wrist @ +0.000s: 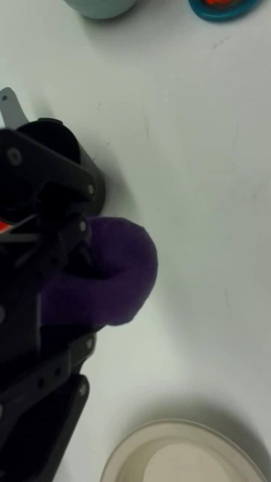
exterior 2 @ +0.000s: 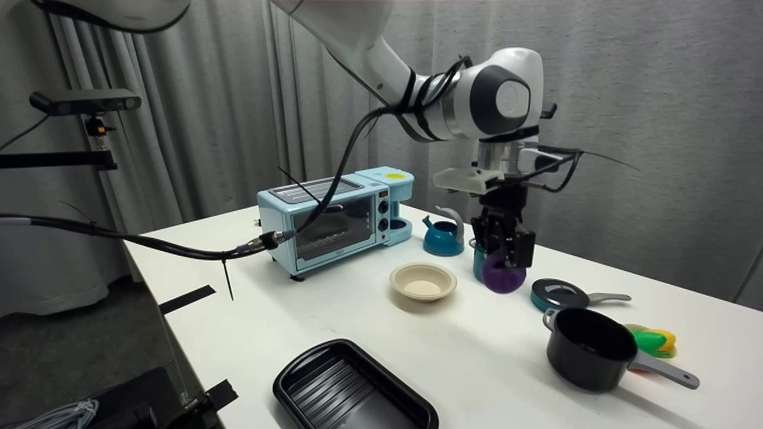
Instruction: Put the purple plush toy on the white plate
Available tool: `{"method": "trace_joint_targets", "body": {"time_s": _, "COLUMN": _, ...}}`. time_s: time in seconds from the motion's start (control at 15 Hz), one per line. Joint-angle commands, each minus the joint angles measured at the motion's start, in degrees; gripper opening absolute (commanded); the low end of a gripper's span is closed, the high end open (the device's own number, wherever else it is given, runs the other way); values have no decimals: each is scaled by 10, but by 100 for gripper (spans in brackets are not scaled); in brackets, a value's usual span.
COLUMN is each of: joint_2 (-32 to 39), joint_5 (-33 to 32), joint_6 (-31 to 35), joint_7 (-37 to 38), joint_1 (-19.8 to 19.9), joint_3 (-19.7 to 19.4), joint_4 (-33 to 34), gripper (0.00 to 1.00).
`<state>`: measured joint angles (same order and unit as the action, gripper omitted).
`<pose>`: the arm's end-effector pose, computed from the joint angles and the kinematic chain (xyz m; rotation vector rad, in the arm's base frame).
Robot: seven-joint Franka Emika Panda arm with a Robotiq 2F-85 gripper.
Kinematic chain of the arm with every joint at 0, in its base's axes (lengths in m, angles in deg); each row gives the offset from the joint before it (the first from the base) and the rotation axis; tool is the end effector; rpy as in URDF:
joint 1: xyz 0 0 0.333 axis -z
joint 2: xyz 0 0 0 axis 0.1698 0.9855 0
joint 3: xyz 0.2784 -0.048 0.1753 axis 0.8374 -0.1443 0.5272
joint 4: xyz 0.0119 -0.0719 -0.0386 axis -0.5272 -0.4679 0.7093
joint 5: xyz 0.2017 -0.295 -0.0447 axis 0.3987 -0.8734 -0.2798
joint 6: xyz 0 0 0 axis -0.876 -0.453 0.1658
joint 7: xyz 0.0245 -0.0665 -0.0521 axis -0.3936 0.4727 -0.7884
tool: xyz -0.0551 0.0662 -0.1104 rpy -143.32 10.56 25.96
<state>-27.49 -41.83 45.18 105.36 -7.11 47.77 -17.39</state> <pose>0.6491 -0.1245 0.3305 2.9176 -0.6634 -0.1157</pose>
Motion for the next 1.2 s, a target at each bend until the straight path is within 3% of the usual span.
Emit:
{"method": "trace_joint_targets", "body": {"time_s": 0.0, "joint_2": -67, "joint_5": 5, "joint_6": 8, "joint_7": -1, "joint_1": -13, "joint_3": 20, "joint_4": -30, "gripper": 4}}
{"method": "trace_joint_targets", "body": {"time_s": 0.33, "joint_2": -116, "joint_5": 25, "joint_6": 52, "joint_7": 4, "joint_1": -45, "joint_3": 69, "joint_4": -90, "gripper": 4}}
{"method": "trace_joint_targets", "body": {"time_s": 0.6, "joint_2": -103, "joint_5": 32, "joint_6": 99, "joint_7": 15, "joint_1": -70, "joint_3": 90, "joint_4": -119, "gripper": 4}}
{"method": "trace_joint_targets", "body": {"time_s": 1.13, "joint_2": -11, "joint_5": 23, "joint_6": 100, "joint_7": 13, "joint_1": -67, "joint_3": 72, "joint_4": -46, "gripper": 4}}
